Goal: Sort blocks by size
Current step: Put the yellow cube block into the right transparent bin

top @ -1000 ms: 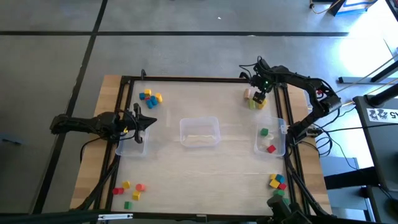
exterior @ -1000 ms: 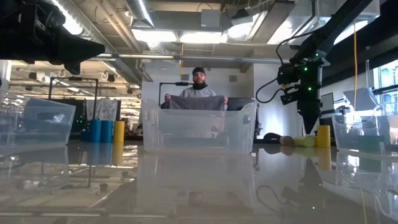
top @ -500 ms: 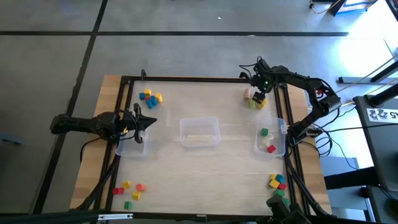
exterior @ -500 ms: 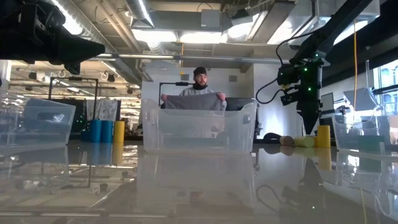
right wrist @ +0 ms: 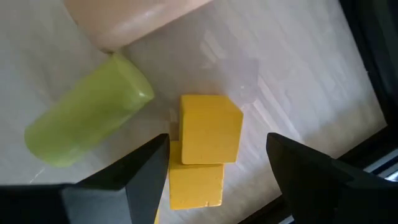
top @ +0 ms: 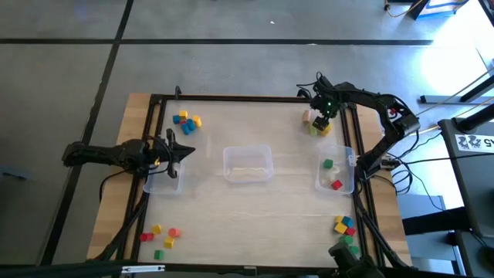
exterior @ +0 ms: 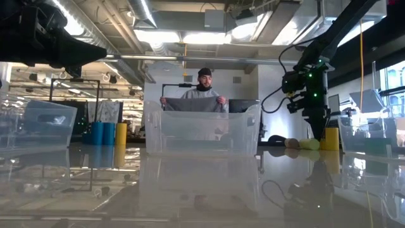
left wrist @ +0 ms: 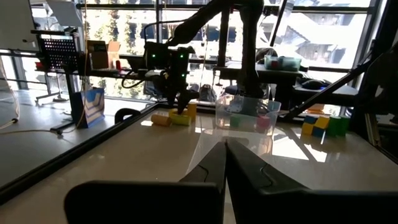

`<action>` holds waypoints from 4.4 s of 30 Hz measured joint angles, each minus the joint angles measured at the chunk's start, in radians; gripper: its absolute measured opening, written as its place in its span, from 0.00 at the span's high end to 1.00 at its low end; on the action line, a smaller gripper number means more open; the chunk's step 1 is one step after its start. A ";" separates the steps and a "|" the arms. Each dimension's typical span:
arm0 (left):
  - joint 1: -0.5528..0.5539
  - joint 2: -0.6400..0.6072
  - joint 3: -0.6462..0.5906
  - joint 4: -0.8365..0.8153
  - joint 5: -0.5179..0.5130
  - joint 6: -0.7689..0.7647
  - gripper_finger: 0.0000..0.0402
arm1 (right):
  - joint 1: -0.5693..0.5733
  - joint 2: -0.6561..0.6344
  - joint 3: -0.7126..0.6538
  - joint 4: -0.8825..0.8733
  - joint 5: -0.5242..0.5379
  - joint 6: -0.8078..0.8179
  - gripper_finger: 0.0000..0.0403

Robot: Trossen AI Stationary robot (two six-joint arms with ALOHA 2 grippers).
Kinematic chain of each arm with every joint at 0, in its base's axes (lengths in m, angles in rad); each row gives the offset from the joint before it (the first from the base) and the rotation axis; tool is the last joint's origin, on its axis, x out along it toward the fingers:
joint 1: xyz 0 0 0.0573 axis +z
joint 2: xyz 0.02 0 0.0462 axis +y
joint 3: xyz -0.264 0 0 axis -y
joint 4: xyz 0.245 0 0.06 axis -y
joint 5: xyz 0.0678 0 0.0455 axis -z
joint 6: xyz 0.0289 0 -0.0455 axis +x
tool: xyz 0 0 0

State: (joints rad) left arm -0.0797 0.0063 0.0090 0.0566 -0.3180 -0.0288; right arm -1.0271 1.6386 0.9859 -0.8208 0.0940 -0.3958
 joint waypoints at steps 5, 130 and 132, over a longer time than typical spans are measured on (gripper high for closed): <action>0.000 0.000 0.000 0.000 0.000 -0.012 0.99 | 0.000 0.000 0.000 0.002 -0.008 0.000 0.32; 0.000 0.000 0.000 -0.002 0.000 -0.024 0.99 | 0.964 -0.470 -0.097 -0.514 -0.017 0.659 0.65; 0.000 0.000 0.000 -0.002 0.000 -0.024 0.99 | 0.964 -0.470 -0.122 -0.512 -0.018 0.660 0.65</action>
State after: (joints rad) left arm -0.0796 0.0061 0.0092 0.0551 -0.3180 -0.0525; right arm -0.0631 1.1686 0.8642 -1.3323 0.0761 0.2646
